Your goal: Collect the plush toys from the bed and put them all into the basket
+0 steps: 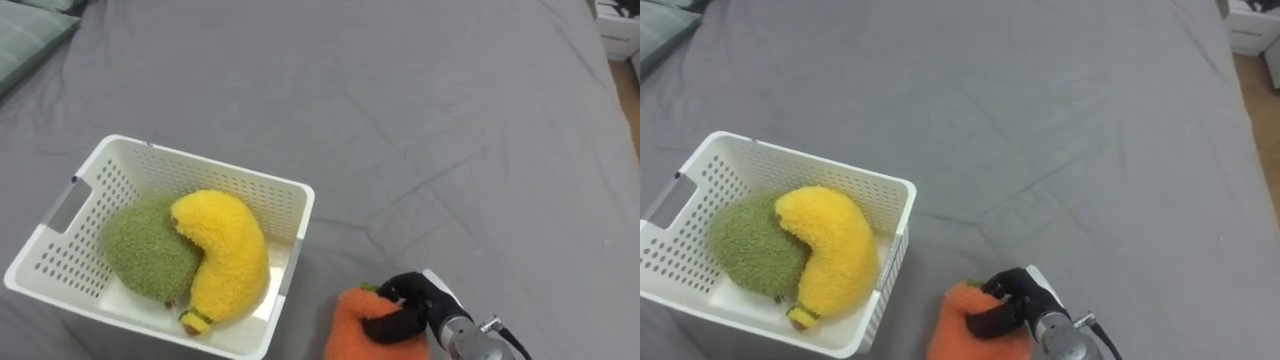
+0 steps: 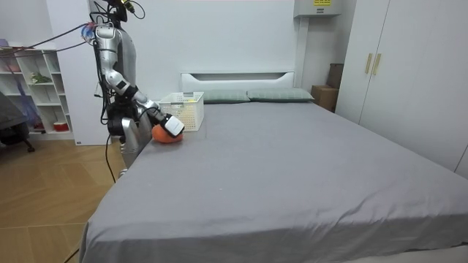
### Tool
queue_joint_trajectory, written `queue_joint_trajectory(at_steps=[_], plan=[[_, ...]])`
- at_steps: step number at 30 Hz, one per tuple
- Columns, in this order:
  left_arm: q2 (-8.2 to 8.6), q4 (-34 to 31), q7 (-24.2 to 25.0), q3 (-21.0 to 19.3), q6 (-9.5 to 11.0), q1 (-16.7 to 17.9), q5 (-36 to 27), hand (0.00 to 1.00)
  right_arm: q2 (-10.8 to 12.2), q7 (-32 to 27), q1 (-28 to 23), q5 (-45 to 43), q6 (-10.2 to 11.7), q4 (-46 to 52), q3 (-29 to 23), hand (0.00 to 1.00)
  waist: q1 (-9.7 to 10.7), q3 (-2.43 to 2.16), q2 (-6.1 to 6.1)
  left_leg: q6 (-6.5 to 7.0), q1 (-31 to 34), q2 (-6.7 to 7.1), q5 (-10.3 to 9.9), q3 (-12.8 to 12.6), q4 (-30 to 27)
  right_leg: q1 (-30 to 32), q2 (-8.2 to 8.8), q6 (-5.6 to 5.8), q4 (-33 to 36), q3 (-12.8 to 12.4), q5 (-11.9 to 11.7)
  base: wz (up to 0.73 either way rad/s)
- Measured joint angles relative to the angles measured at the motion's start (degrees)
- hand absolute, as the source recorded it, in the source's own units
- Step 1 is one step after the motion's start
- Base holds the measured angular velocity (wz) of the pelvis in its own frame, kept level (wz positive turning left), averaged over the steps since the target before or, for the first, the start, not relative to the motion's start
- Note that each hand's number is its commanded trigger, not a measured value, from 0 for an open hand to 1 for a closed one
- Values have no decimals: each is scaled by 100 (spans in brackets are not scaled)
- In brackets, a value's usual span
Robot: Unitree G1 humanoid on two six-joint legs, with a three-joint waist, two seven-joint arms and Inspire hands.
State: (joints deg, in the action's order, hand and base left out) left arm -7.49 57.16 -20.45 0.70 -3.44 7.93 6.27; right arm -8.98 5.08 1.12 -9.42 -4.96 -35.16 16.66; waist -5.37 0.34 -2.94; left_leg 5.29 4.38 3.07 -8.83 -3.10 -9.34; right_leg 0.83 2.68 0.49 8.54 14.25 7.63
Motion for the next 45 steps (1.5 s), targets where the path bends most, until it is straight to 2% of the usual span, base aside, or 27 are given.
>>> queue_joint_trajectory(at_steps=[19,23,28,31,35,41,45], plan=[[-21,10,316,-56,-25,61,16,0,-122,-63,-3,35,-14,756,-56,100,24,31,36,9,-222,38,-3,51,7,-282,20,15,-74,-20,9,1],[-13,-3,355,-71,-25,38,159,0,-192,-63,-1,38,3,1444,-253,100,17,29,37,9,-283,36,-2,44,0,-318,19,16,-71,-34,10,0],[-2,1,344,-281,-25,52,236,0,-192,-73,-1,19,11,1635,-488,100,11,28,35,9,-362,36,-3,35,7,-388,15,17,-74,-66,10,-2],[-4,11,312,-318,-24,71,295,0,-205,-86,-3,-13,-3,1691,-552,100,13,26,39,9,-384,37,-3,3,14,-391,9,20,-72,-141,12,-9],[-6,26,311,-426,-22,77,338,0,-256,-265,-8,-4,-11,2316,-676,100,23,19,45,9,-409,35,-2,-20,17,-404,5,20,-66,-178,12,-4],[-4,31,320,-606,-18,193,355,0,-345,-326,-11,-8,5,3276,-692,100,0,-25,-1,9,-563,35,-3,-10,64,-540,4,23,-69,-172,14,0],[-8,108,320,-628,-20,205,354,0,-343,-380,-11,68,6,3727,-695,100,-134,-31,-18,10,-598,37,-4,-5,65,-582,10,24,-67,-162,14,0]])
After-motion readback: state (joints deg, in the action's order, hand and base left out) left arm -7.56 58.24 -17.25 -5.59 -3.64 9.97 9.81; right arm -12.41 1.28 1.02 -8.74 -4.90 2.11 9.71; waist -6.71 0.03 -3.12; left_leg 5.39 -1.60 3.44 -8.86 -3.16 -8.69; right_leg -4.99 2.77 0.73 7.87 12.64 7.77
